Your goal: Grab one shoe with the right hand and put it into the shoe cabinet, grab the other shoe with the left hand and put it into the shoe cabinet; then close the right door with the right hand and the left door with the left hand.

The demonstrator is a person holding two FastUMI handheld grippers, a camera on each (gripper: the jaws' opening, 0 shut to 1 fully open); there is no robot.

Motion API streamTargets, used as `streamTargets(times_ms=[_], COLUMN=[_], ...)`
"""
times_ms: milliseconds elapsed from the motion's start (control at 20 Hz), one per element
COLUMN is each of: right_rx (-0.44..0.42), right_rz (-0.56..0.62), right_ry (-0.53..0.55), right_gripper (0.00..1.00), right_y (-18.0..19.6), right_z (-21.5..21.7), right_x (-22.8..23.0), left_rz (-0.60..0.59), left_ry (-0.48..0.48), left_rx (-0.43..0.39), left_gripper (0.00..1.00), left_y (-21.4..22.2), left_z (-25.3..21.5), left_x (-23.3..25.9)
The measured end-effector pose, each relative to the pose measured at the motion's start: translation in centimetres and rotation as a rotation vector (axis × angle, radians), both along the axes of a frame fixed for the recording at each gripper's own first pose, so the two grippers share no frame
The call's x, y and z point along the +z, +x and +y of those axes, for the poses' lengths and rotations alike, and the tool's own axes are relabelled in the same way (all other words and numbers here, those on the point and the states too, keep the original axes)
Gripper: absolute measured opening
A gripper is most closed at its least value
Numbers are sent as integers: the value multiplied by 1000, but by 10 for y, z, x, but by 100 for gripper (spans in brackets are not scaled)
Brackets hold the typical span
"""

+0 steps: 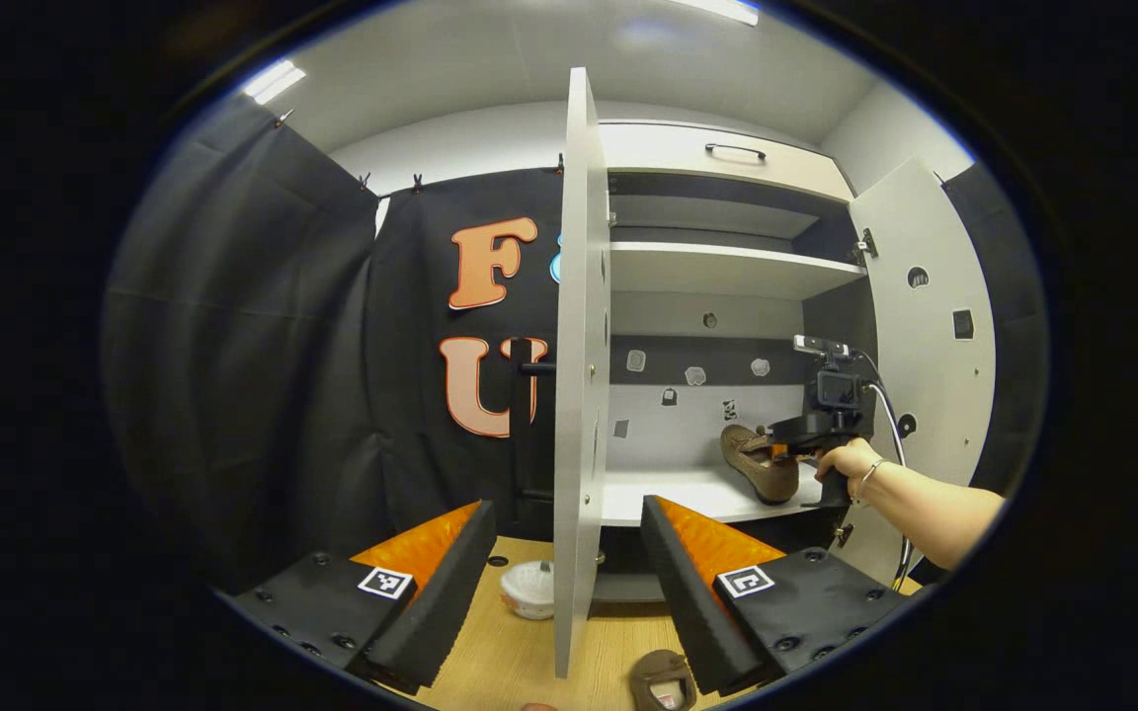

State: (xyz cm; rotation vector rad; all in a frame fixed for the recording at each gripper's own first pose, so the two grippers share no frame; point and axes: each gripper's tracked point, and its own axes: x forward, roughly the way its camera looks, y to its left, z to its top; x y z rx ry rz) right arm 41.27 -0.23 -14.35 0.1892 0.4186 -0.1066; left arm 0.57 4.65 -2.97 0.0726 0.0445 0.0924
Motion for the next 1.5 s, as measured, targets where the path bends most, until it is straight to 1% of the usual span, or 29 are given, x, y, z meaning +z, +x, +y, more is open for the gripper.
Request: streamTargets(times_ms=[100, 150, 200, 250, 300, 350, 400, 450, 500, 550, 600, 650, 700, 750, 800, 850, 950, 1000, 1050, 1100, 1150, 1200, 1350, 1500], right_rx=[2, -3, -13, -10, 2, 14, 27, 37, 50, 58, 63, 69, 71, 75, 80, 88, 105, 118, 126, 135, 144, 150, 151, 130], right_rz=[-1, -17, -41, -69, -93, -114, -138, -165, -195, -226, -256, -285, -309, -327, -341, -351, -373, -388, -395, -403, -408, -407, -392, -395], right_ry=[20, 16, 5, -1, -4, -12, -28, -53, -79, -105, -125, -133, -136, -134, -128, -125, -130, -135, -138, -142, -150, -163, -204, -214], right_gripper=[6, 13, 10, 22, 28, 34, 36, 40, 43, 52, 56, 68, 72, 81, 83, 87, 92, 92, 92, 92, 92, 92, 92, 92], right_y=[1, 0, -1, -5, -13, -23, -33, -45, -58, -72, -87, -103, -118, -133, -150, -165, -193, -206, -219, -230, -242, -253, -280, -301], right_z=[1, 0, -3, -3, 2, 4, 6, 7, 8, 10, 10, 11, 12, 12, 13, 13, 14, 16, 16, 17, 17, 15, 5, -10], right_x=[1, 5, 13, 23, 33, 43, 53, 64, 74, 86, 97, 107, 115, 122, 128, 132, 138, 141, 142, 142, 141, 139, 128, 125], left_rz=[6, 8, 10, 11, 11, 11, 10, 7, 7, 7, 8, 11, 16, 23, 33, 41, 66, 82, 97, 119, 144, 172, 272, 370], left_ry=[-2, -5, -6, -6, -8, -13, -20, -25, -27, -27, -27, -28, -31, -34, -38, -40, -46, -50, -52, -50, -54, -64, -108, -156], left_rx=[-1, -2, -1, -2, -3, -5, -10, -16, -22, -29, -38, -47, -54, -61, -68, -69, -84, -91, -94, -95, -99, -106, -122, -132], left_gripper=[96, 96, 99, 96, 99, 96, 96, 96, 99, 96, 96, 99, 96, 96, 96, 94, 99, 99, 96, 99, 94, 96, 96, 97], left_y=[0, 0, -1, -1, -1, -2, -3, -4, -6, -7, -9, -11, -13, -14, -16, -19, -21, -22, -24, -25, -25, -25, -23, -23], left_z=[0, -1, 0, 0, 0, -1, -2, -5, -8, -12, -16, -20, -24, -28, -32, -35, -46, -49, -52, -54, -57, -61, -71, -78], left_x=[-1, -2, -3, -4, -4, -3, -4, -3, -4, -4, -5, -7, -10, -14, -20, -25, -40, -50, -60, -71, -84, -98, -148, -197])
